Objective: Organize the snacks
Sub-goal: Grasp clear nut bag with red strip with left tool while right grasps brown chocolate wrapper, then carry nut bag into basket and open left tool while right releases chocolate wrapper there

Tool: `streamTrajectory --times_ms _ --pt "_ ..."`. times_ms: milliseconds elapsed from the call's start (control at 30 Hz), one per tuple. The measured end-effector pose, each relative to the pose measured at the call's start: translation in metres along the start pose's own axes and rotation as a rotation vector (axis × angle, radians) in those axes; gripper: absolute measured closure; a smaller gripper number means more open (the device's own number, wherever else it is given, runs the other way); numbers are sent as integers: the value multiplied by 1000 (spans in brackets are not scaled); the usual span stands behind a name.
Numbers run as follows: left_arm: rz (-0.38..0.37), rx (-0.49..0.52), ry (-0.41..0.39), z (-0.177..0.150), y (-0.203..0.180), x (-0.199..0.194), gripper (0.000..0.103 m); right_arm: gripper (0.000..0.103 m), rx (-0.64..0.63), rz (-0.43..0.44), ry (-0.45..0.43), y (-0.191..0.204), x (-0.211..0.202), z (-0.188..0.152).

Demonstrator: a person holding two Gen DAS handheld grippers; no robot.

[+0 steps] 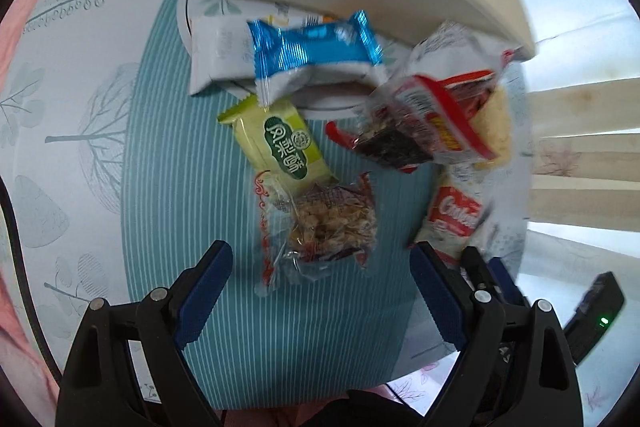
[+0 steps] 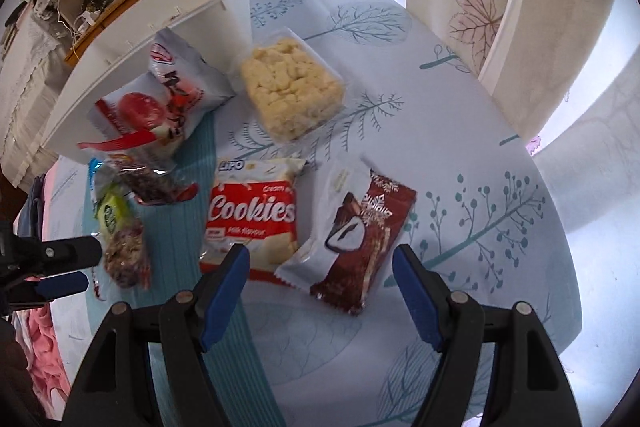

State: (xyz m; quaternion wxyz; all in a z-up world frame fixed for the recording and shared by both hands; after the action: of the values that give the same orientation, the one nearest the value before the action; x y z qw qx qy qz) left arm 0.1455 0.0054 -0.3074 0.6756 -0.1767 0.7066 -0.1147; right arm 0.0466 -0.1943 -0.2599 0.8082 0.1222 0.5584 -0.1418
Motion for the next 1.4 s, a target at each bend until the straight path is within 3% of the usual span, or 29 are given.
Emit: streamTrajectory --times_ms 133,333,567,667,867,1067,1133,1400 --pt "29 -15 60 4 -8 22 14 29 3 -10 27 -5 10 4" --pt "62 -24 83 12 -19 37 14 29 2 -33 48 -11 18 16" --pt "76 -81 98 21 -12 39 36 32 14 -23 73 -11 29 33" --pt "77 -93 107 23 -11 39 38 49 3 -62 81 -13 32 42" --pt "69 -88 132 34 -4 29 49 51 -17 -89 114 -9 41 55" --pt "82 -93 159 34 0 24 50 52 -8 -99 146 -6 49 63" --pt "81 -91 156 31 2 18 49 61 3 -109 152 -6 51 68" --pt "71 -93 123 12 21 -14 50 66 51 -63 187 -12 49 60"
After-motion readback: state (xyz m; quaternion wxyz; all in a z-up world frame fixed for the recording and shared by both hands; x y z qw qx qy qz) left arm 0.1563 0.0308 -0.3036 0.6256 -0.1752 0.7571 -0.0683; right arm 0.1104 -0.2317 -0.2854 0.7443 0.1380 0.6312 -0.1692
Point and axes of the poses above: each gripper's, at about its wrist camera, not at the fingertips, and x roughly the way its jaws point, y to its left, z to its top, the point moved 5 cm from there along x, roughly the way its jaws point, and after that the axes turned 6 degrees about -z, right-handed, at the moved point
